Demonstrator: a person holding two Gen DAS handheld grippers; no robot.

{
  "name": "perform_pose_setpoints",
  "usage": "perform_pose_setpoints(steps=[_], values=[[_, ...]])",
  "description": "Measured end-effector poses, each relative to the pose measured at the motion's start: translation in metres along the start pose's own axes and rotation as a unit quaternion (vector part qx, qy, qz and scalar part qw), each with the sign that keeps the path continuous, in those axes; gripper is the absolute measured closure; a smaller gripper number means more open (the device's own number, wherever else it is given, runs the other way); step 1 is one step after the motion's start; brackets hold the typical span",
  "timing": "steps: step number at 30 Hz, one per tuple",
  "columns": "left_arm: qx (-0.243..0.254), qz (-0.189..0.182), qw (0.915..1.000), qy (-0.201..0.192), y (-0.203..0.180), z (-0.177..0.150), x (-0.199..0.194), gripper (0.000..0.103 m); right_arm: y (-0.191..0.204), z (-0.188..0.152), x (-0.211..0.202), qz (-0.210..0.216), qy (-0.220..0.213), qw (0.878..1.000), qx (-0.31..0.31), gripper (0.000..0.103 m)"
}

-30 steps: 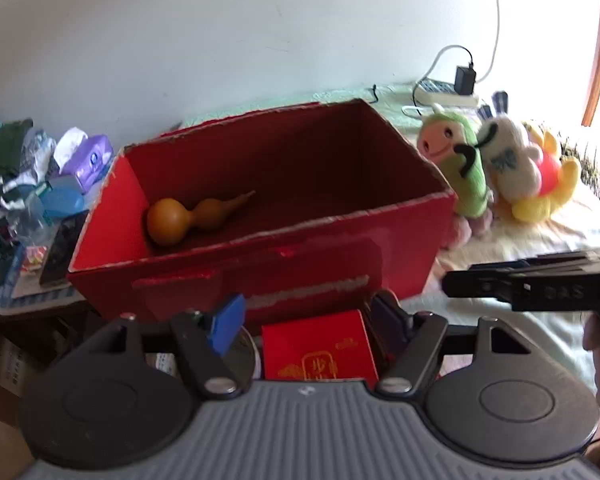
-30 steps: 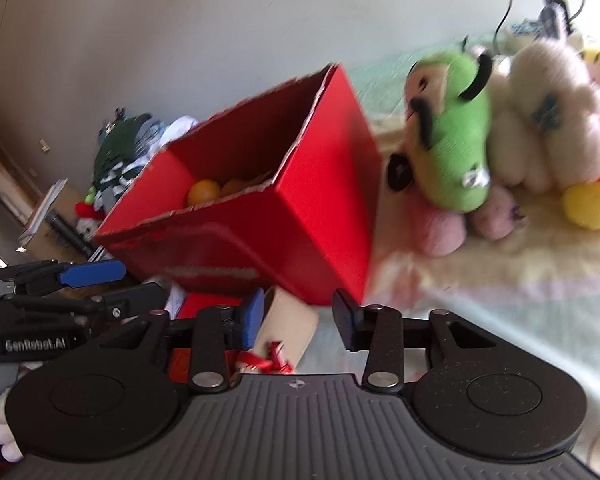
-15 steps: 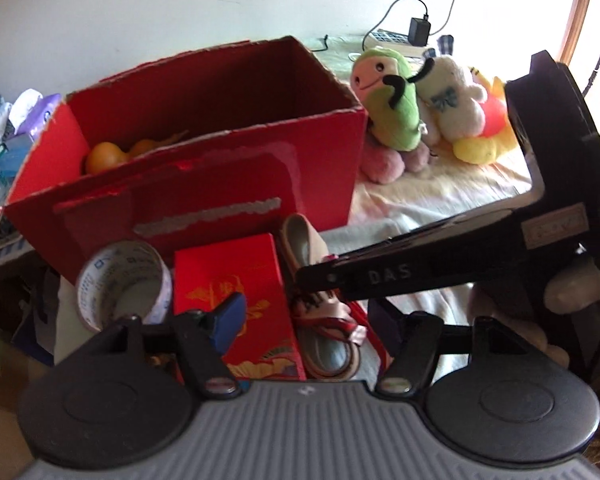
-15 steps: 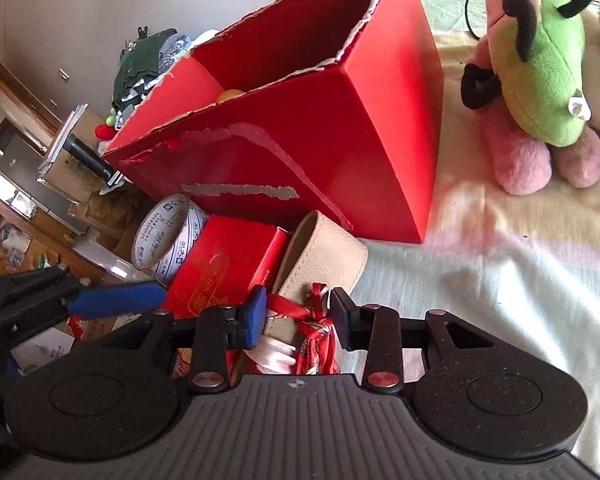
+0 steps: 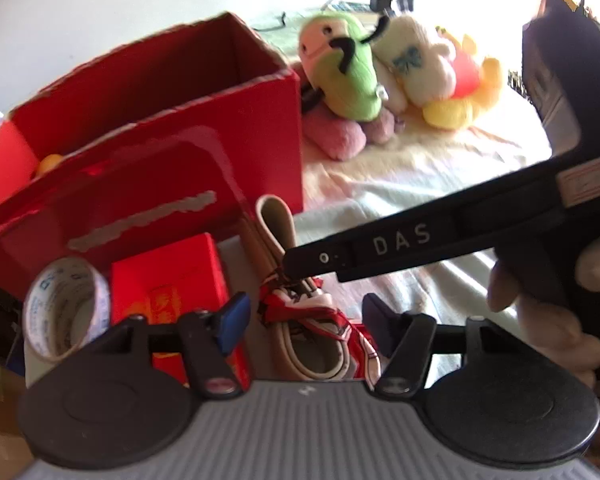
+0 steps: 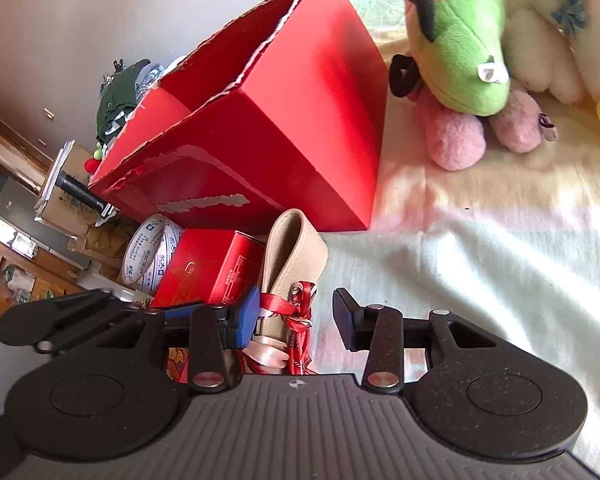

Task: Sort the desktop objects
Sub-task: 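Close the right tool on the beige loop with red ribbon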

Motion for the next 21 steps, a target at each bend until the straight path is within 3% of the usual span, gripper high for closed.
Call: perform_pose_setpoints(steps=[4, 13, 17, 21], values=[[0.006, 0.004, 0.9997, 0.023, -0.005, -0.003, 0.017, 0.041, -0.004, -0.001, -0.002, -0.002, -0.002, 1.0, 0.007, 0.06], [-0.038, -0.008, 0.9973, 0.063, 0.006, -0.011, 0.036, 0.046, -0.008, -0.002, -0.006, 0.006, -0.008, 0.999, 0.033, 0.061], [-0.027, -0.002, 0.9976, 0.064, 0.004, -0.012, 0.038, 0.046, -0.001, 0.0, -0.005, 0.017, -0.007, 0.999, 0.03, 0.061], [-0.009, 0.007, 0.998, 0.063, 0.001, -0.013, 0.04, 0.046, 0.008, -0.005, 0.008, 0.023, 0.02, 0.999, 0.017, 0.061]])
Point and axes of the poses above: each gripper's, at about its wrist camera, not at the fingertips, and x roughly the way its jaws point, y to its left, z to its top, the point moved 10 cm from there along x, roughly the way its jaws point, and after that the axes turned 10 degrees about -x, right-handed, at the moved point
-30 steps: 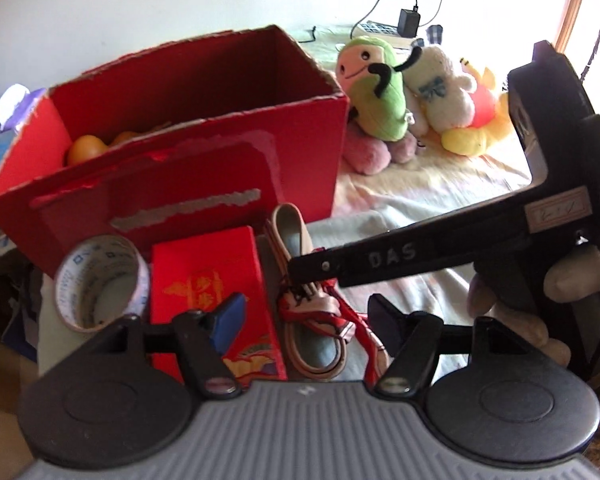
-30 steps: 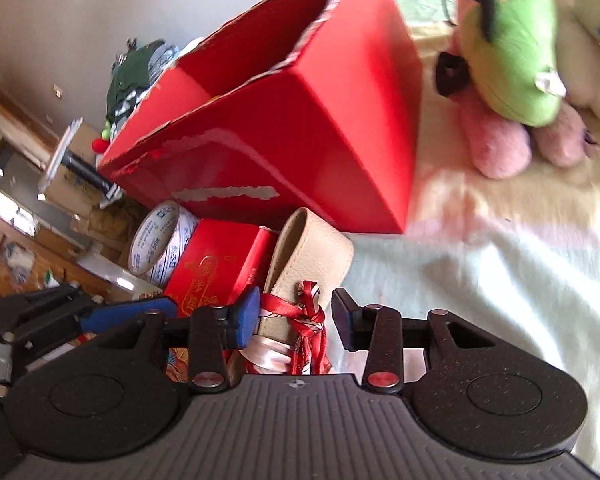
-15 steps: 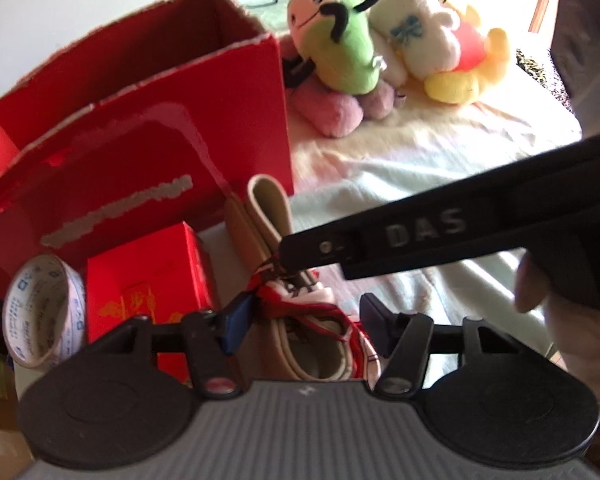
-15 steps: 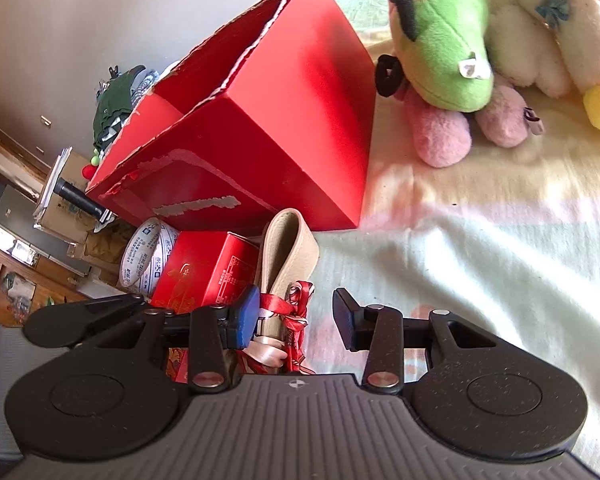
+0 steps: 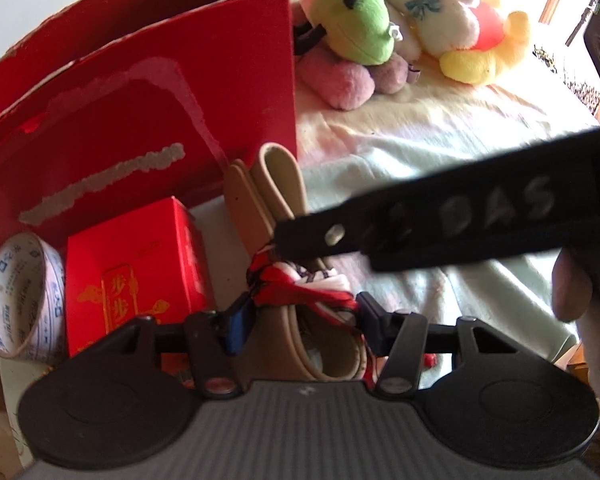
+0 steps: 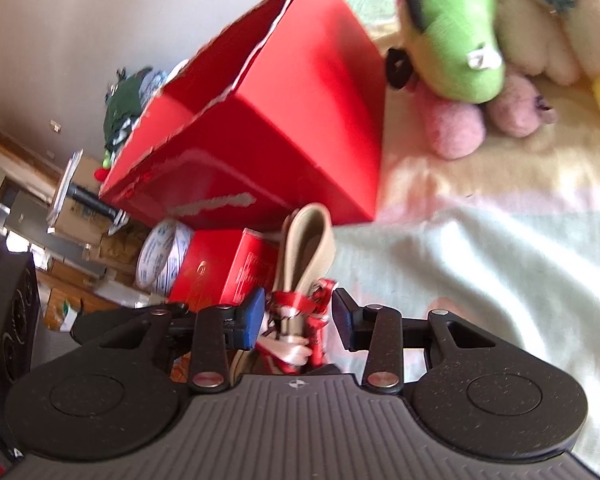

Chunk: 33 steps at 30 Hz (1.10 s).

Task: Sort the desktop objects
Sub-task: 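Close the right tool on the beige loop with red ribbon, then lift the beige loop with the right tool and carry it to the box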

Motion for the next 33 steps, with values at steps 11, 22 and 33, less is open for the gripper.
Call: perform_pose_setpoints(steps=[11, 22, 33], values=[[0.027, 0.009, 0.9996, -0.007, -0.007, -0.005, -0.005, 0.047, -0.005, -0.007, -0.005, 0.032, 0.004, 0.998, 0.05, 0.076], [0.081, -0.047, 0.9941, -0.055, -0.051, 0.009, -0.04, 0.052, -0.03, -0.01, -0.069, -0.001, -0.056, 0.992, 0.112, 0.083], [0.136, -0.105, 0.9708, -0.168, -0.083, 0.07, -0.107, 0.051, -0.013, 0.045, -0.148, -0.043, -0.193, 0.976, 0.091, 0.083]])
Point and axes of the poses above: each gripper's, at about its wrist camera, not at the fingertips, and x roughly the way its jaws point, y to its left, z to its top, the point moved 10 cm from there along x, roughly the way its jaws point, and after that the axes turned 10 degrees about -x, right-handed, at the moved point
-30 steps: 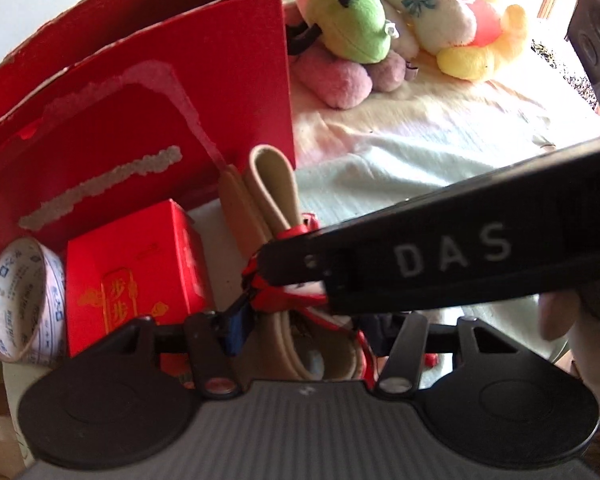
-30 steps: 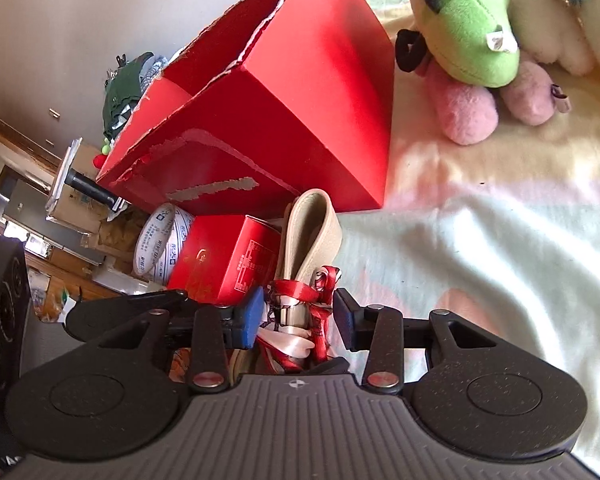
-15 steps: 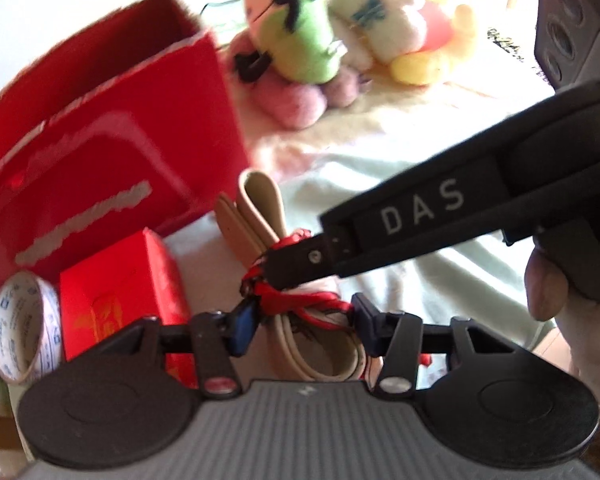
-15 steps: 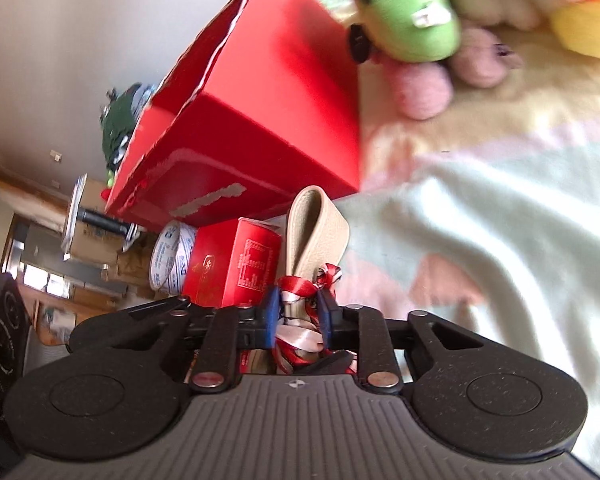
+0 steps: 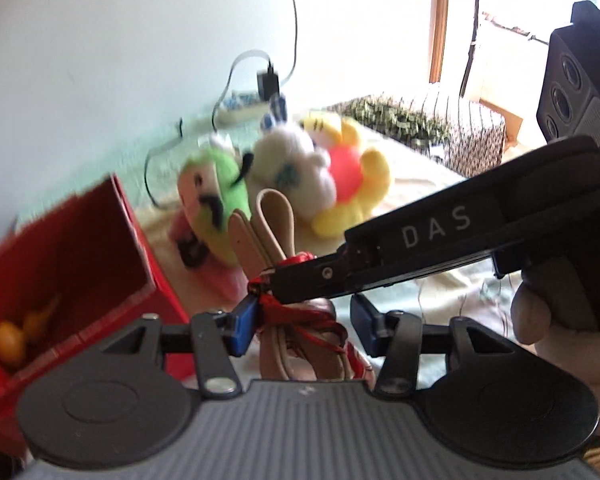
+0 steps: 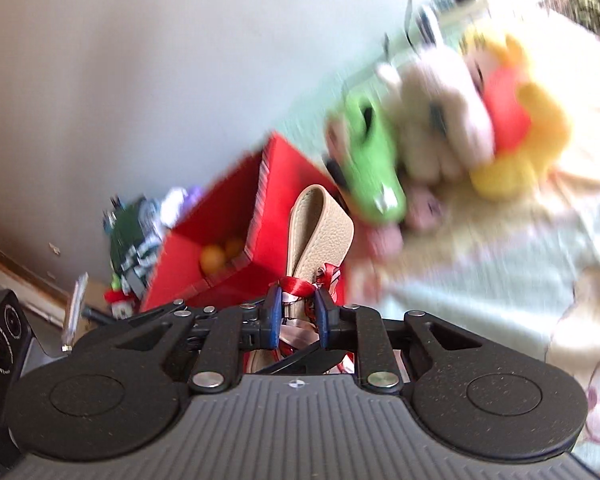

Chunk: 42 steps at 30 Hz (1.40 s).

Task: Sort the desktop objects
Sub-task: 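Lift the beige loop with the right tool and carry it to the box, then lower the beige loop into the box beside the gourd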

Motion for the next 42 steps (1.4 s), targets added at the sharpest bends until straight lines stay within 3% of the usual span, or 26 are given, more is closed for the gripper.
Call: perform_pose_setpoints(steps=[6, 12, 21, 27, 34, 37, 42], values=[[0.019, 0.006, 0.9977, -0.065, 0.021, 0.049, -0.032, 0.051, 0.04, 0.051, 0.004, 0.018, -0.059, 0.997, -0.046, 0.083], [0.038, 0.044, 0.9906, -0.124, 0.071, 0.083, -0.073, 0.051, 0.091, 0.093, 0.027, 0.054, -0.107, 0.988, -0.103, 0.083], [0.025, 0.087, 0.9841, -0.153, 0.168, 0.112, -0.099, 0.051, 0.154, 0.126, 0.097, 0.079, -0.107, 0.976, -0.171, 0.083], [-0.021, 0.086, 0.9913, -0.098, 0.229, 0.084, -0.07, 0.051, 0.156, 0.1, 0.157, 0.061, -0.031, 0.983, -0.173, 0.083], [-0.05, 0.084, 0.9952, 0.002, 0.262, 0.038, -0.017, 0.051, 0.139, 0.057, 0.212, 0.027, 0.093, 0.984, -0.148, 0.083], [-0.065, 0.071, 0.9936, 0.058, 0.265, 0.02, 0.018, 0.051, 0.133, 0.038, 0.23, 0.01, 0.149, 0.98, -0.129, 0.083], [-0.089, 0.064, 0.9859, 0.126, 0.273, 0.0, 0.041, 0.051, 0.122, 0.025, 0.248, 0.003, 0.205, 0.975, -0.089, 0.083]])
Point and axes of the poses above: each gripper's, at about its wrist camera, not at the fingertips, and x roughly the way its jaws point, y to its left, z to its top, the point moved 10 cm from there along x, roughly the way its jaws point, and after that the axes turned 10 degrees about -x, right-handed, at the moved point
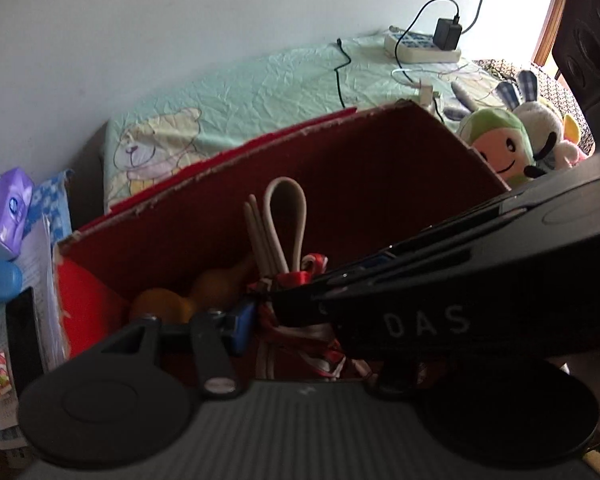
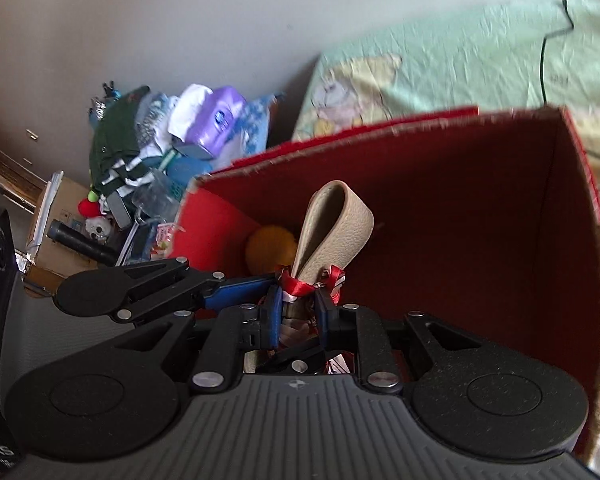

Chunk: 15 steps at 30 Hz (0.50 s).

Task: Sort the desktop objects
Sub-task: 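Lower the beige loop into the box beside the gourd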

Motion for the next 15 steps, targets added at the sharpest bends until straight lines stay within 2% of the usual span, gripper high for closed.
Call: perform_pose_setpoints(steps=[5, 8, 10, 11, 12, 15], values=[[-0.022, 0.008, 0.9984, 0.051, 0.01, -0.008, 0.014, 0.051, -0.005, -0.003, 0.014, 0.002, 0.043, 0.999, 0.018, 0.083], [-0.033, 0.006, 0.9966, 0.075, 0.016, -0.009, 0.021, 0.051, -0.007, -0.002, 0.019, 0.001, 0.055, 0.998, 0.018, 0.083], [-0.036, 0.008, 0.9959, 0.083, 0.018, -0.009, 0.023, 0.05, -0.01, -0.001, 0.026, -0.001, 0.066, 0.998, 0.02, 0.084], [-0.034, 0.011, 0.9959, 0.083, 0.02, -0.008, 0.024, 0.05, -0.009, -0.001, 0.028, 0.006, 0.067, 0.997, 0.023, 0.09], [-0.032, 0.013, 0.9961, 0.081, 0.02, -0.007, 0.024, 0.049, -0.008, 0.0, 0.03, 0.014, 0.069, 0.997, 0.028, 0.091], [-0.028, 0.021, 0.9965, 0.076, 0.023, -0.006, 0.024, 0.046, -0.005, 0.0, 0.038, 0.017, 0.071, 0.997, 0.024, 0.091]])
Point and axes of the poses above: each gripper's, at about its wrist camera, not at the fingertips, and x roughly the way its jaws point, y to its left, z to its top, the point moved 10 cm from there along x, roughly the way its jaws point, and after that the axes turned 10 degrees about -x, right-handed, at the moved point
